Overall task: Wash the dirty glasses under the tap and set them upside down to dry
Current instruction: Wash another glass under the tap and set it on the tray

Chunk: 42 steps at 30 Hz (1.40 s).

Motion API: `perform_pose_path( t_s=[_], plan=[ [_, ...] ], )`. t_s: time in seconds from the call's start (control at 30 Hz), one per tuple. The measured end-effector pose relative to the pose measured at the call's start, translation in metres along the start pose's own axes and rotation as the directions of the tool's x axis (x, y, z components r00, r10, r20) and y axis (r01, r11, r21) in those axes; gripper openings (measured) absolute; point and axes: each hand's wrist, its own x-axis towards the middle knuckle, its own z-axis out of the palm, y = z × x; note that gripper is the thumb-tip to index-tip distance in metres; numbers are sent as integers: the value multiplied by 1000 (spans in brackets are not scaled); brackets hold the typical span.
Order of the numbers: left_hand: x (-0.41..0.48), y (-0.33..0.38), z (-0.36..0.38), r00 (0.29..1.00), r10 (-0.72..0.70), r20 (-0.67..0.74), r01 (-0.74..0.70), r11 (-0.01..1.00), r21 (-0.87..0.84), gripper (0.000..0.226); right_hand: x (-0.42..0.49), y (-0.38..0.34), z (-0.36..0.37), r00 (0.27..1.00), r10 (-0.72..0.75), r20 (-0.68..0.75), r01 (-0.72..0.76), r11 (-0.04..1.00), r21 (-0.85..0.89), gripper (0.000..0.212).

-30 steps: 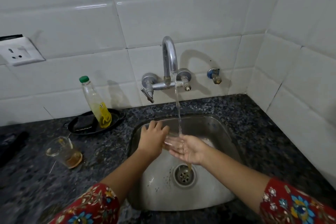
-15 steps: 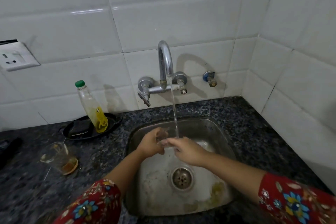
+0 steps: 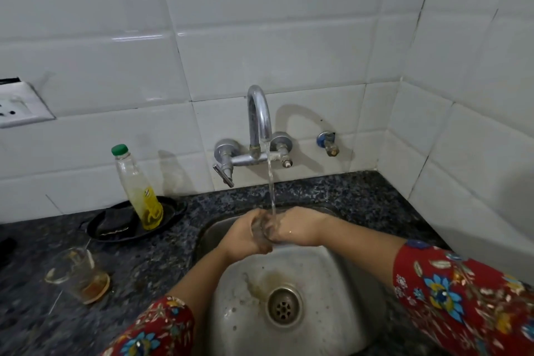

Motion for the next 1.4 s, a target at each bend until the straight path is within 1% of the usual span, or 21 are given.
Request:
perform_pose_path(
  t_s=[0.07,0.17,0.23,0.27,0.33,0.4,0.47,0.5,0.57,0.67,0.73,0.8,0.87,0.93,1.03,1.1,1.13,1.2,1.27,1.3,1.4],
  plan=[
    [1,0,-1,999,-7,44,8,1000,-4,42,3,7,4,999,-21,-25,19,997,-81,28],
    [1,-9,6,988,-92,-127,110,984,141,42,14,-1,14,999,43,-8,-41,988,150,16],
    [3,-13,6,980,-106,-168,121,989,82,44,17,0,14,997,33,-66,-17,974,225,11],
    [4,-14,3,987,-87,-137,93,995,36,45,14,0,10,996,0,-89,16,984,177,10],
    [7,-15,-4,999,-37,-20,37,999,3,51,6,2,4,993,-49,-104,55,997,56,26],
    [5,-13,-5,999,-11,46,14,999,-51,49,1,9,5,986,-123,-114,117,991,-61,30],
    [1,-9,1,998,-27,-56,26,1000,-16,41,1,8,10,986,-100,-130,99,995,-14,25],
    [0,-9,6,991,-42,-129,49,998,48,38,4,5,14,989,-62,-132,73,994,77,22],
    [-2,-10,11,977,-63,-206,70,997,29,36,11,1,20,980,-54,-190,76,991,109,20],
    [0,-12,5,995,-32,-96,26,998,-58,48,1,-2,9,963,-189,-190,177,981,-80,19],
    [1,-10,4,999,-1,-36,-3,994,-112,43,-7,7,5,969,-202,-142,173,965,-195,23],
    [-1,-5,11,995,-8,-96,-3,994,-112,41,-6,2,11,988,-80,-133,55,981,-186,25],
    [-2,-5,20,981,32,-192,-19,997,69,44,4,-11,22,997,21,-69,-32,988,-151,23],
    [-3,-9,20,985,17,-171,-14,1000,17,45,7,-14,25,997,51,-56,-61,979,-193,23],
    [-1,-20,8,1000,-6,-1,5,1000,-29,57,-1,5,15,989,-132,-61,92,897,-433,27],
    [0,-21,10,997,-49,63,51,998,-33,58,-2,11,14,989,-143,-49,106,890,-444,27],
    [-2,-19,16,997,-76,29,78,994,-76,52,1,6,16,997,-74,-11,63,905,-421,25],
    [-4,-15,28,984,-97,-151,90,995,-52,42,9,-7,23,994,22,109,12,955,-297,18],
    [-5,-17,30,972,-79,-221,73,997,-36,42,13,-7,20,998,-5,67,20,975,-221,14],
    [-5,-17,26,984,-67,-167,60,997,-47,45,10,-4,16,998,3,66,9,983,-185,14],
    [-1,-22,10,994,-81,77,80,996,28,63,5,4,14,993,-113,31,115,891,-438,19]
  ],
)
